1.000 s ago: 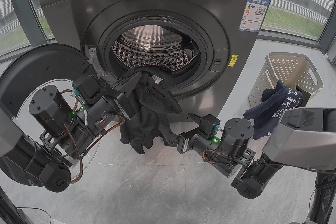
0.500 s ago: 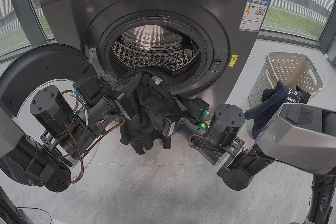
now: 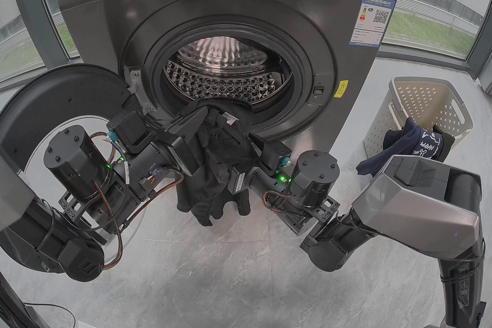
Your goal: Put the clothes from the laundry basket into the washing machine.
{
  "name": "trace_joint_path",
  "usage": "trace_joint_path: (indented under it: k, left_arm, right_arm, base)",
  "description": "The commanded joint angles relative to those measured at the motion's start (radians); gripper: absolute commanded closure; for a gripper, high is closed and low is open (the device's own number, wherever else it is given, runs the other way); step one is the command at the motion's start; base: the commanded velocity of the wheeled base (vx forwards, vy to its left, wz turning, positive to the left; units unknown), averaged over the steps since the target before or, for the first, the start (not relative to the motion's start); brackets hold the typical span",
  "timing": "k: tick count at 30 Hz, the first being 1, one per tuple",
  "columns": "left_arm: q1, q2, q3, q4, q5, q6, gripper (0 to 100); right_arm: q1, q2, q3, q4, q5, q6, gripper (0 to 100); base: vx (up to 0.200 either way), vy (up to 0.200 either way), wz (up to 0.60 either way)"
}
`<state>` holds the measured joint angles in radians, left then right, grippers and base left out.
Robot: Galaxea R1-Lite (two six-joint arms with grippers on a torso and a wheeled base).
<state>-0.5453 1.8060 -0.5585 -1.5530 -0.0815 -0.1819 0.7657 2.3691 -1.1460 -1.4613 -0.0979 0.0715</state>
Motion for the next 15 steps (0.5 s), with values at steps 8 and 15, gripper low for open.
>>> trace_joint_path:
  k: [8,15]
  left_arm:
    - [0.002,0.001,-0.001,-0.001,0.000,-0.001,100]
    - [-0.001,0.000,0.000,-0.001,0.000,-0.001,100]
  right_arm:
    - [0.035,0.012,0.025,0.006,-0.002,-0.001,0]
    - [0.020,0.039,-0.069,0.009,-0.013,0.001,0]
  base:
    - [0.000,0.000,0.00]
    - [0.000,0.000,0.00]
